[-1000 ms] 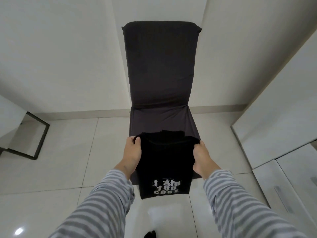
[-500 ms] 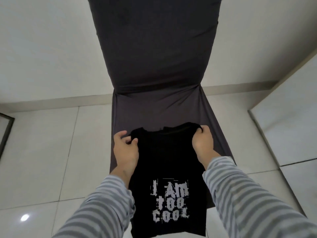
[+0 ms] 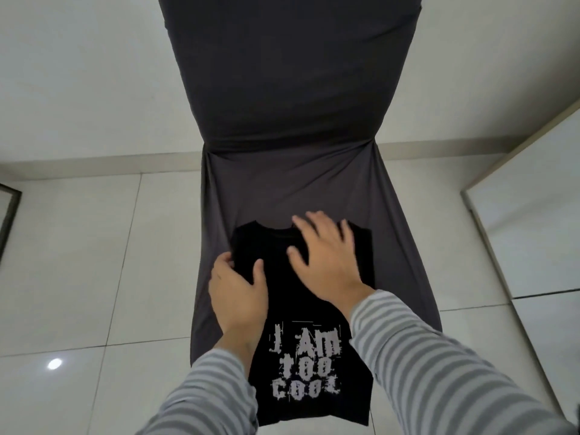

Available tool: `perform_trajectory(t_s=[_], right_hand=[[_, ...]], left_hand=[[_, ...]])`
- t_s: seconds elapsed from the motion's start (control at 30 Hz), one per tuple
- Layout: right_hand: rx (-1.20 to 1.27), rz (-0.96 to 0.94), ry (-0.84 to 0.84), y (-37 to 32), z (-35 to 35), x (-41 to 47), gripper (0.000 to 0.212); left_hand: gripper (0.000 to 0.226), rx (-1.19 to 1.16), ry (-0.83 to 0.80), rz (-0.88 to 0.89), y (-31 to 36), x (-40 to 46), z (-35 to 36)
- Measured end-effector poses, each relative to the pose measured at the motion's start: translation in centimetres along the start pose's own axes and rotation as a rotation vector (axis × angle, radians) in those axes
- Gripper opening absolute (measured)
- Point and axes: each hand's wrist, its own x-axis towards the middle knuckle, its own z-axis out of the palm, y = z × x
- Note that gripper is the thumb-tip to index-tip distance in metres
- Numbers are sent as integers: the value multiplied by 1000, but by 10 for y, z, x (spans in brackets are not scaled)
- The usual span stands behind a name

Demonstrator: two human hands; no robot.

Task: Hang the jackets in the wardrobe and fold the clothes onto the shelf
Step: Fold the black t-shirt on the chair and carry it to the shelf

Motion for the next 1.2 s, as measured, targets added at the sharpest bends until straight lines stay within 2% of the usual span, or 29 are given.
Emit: perform_trajectory(t_s=[0.07,0.1,0.2,0.3,0.37,0.47,0.67,0.8,0.93,1.03,1.1,1.2], right_hand=[[24,-76,-277,-1,2,7,73],[8,-79,-307,-2,3,9,78],[-101,-87,-238,-7,5,11,79],[-192,-129,-211,-6,2,2,65],[-197,-166,-259,-4,-4,-6,56],[-15,-91,-391,-3,-20,-17,47],[343,61,-491,-14,-84,-28,43],[466,90,-409,-33,-150,-36,39],[512,42,-274,-58,-236,-39,37],[572,28,-162,-81,-316,-39,36],[638,26,-85,-98,-373,-43,35],[737,13,54,-119,-457,-58,33]], left_hand=[[47,43,-111,-25,-2,11,1],[40,71,-164,-20,-5,15,2],[26,4,-202,-4,-9,15,-1],[24,-124,-129,9,-9,0,-8],[20,-148,-129,17,-8,-10,-12],[15,-266,-189,16,-2,-23,-16],[13,-338,-210,81,35,-45,-48],[10,-363,-170,168,79,-60,-83],[28,-350,-122,190,129,-80,-122],[42,-410,-26,199,164,-94,-150],[49,-429,24,141,189,-107,-172],[58,-655,-65,-94,224,-126,-199]])
